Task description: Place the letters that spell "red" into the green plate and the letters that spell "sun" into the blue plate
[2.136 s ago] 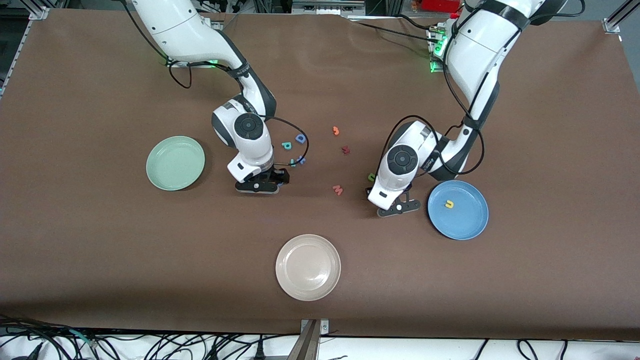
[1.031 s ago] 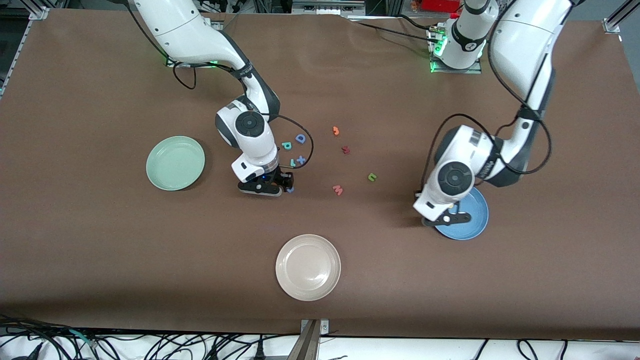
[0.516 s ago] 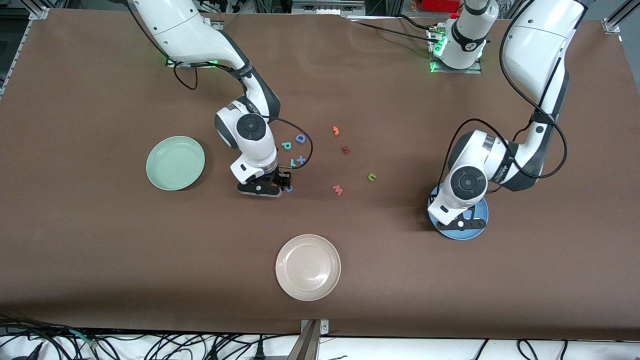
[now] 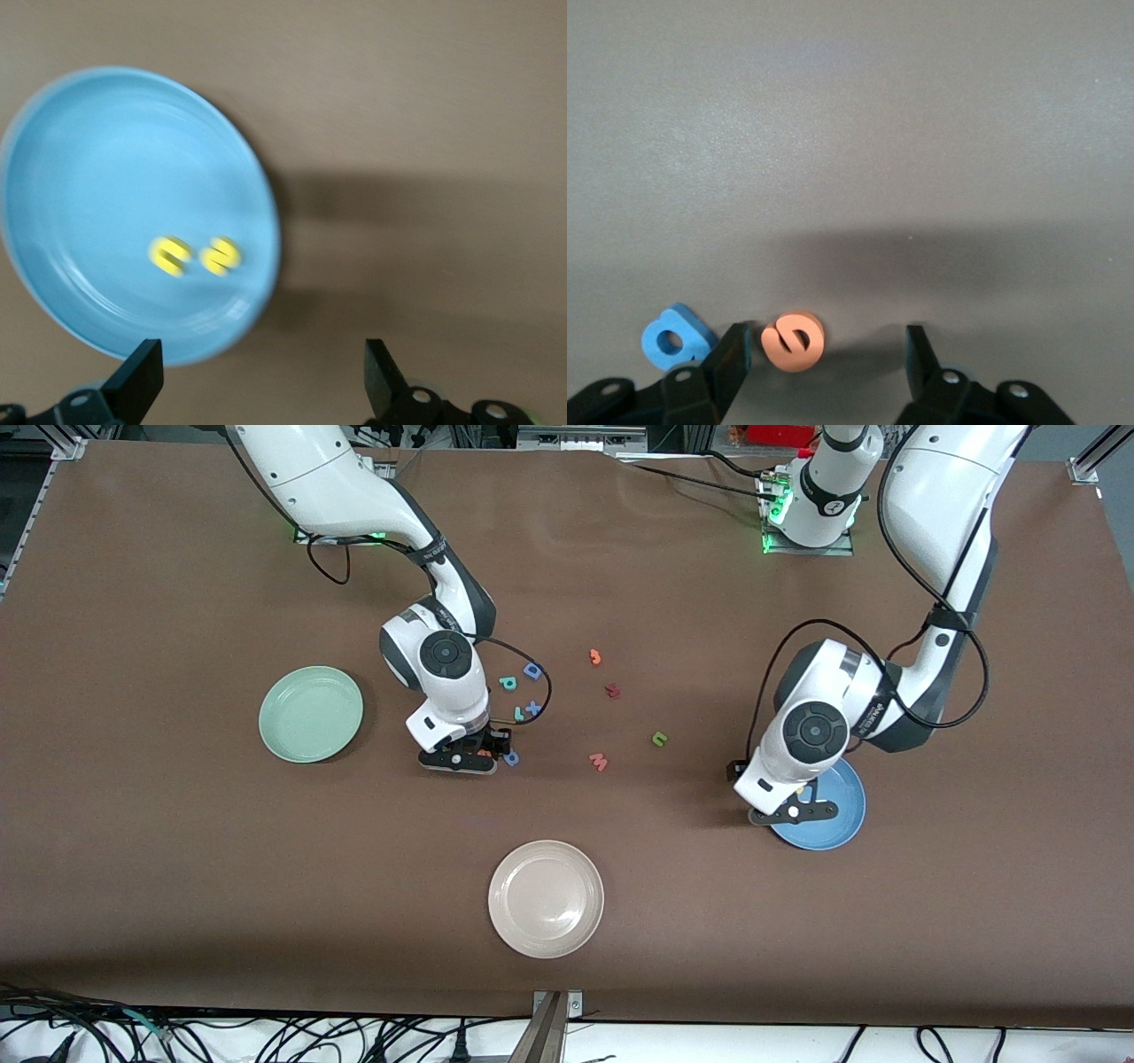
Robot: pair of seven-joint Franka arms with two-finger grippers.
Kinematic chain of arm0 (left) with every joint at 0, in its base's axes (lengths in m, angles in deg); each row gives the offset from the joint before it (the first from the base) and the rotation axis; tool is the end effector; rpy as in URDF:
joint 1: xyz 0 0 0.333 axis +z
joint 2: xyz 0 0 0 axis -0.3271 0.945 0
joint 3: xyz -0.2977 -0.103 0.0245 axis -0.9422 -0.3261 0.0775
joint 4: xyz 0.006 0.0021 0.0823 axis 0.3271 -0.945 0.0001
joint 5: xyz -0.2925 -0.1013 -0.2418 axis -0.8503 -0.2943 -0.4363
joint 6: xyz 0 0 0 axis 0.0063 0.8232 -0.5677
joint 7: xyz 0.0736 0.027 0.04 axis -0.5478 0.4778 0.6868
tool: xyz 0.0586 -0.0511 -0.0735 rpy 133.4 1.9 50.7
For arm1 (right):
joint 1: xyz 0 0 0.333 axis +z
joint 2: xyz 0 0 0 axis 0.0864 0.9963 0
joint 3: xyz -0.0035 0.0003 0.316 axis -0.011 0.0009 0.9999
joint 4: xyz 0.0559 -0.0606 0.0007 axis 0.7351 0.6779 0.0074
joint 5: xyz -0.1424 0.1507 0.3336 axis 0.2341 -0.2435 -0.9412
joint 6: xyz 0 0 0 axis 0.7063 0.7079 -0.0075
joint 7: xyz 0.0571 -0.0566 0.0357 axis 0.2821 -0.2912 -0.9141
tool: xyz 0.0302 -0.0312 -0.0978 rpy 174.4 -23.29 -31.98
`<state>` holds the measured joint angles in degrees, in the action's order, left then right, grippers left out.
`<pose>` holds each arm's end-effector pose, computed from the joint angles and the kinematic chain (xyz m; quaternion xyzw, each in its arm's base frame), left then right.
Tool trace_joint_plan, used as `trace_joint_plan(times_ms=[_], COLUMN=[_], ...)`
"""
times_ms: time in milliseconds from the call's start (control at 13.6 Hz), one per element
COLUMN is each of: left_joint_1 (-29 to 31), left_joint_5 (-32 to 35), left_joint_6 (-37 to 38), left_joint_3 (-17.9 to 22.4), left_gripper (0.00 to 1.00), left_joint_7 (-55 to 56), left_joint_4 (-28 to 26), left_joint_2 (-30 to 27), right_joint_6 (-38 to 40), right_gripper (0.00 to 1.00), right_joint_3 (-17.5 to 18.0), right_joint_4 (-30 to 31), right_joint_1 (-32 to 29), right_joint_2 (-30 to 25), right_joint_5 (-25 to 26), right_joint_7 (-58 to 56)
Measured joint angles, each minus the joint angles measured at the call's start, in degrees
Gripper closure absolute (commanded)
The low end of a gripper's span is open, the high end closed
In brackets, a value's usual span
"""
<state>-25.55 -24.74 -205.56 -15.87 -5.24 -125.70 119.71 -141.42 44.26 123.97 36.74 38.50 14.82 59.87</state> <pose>0.6218 -0.2205 0.2558 -0.9929 -0.0666 0.0695 0.0694 0.5414 0.3622 0.1750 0.9973 -0.0431 0.0551 0.0221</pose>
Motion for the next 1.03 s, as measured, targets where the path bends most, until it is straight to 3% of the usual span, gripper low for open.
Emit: trace_joint_plan(times_ms=[295,516,810,1031], left_joint_1=[-1.57,-4.31,-6.23,-7.59], left_joint_5=[-2.18,-2.21,-2.21,-2.21], left_joint_6=[-0.15,-5.06,-9.25,-9.34], left_joint_3=[-5.37,-5.46,-5.47,-5.48], left_gripper=[0.00,0.00,0.00,0.00], left_joint_7=[19.85,32.92,44.72,48.49], left_joint_4=[-0.53,-1.50,-2.00,-2.34], left_joint_2=[0.26,2.40,6.25,7.27], right_joint_6=[0.00,-0.06,-0.09,-0.10], right_gripper=[0.45,0.47,0.59,0.84], right_joint_3=[0.00,0.03,0.04,0.06], right_joint_4=[0.00,-0.10,-0.29,-0.43], right_joint_1=[0.00,0.01,0.02,0.02], right_joint_2=[-0.01,-0.03,-0.03,-0.03], right_joint_5=[0.00,-0.01,-0.03,-0.03], right_joint_7=[0.00,0.00,0.00,0.00])
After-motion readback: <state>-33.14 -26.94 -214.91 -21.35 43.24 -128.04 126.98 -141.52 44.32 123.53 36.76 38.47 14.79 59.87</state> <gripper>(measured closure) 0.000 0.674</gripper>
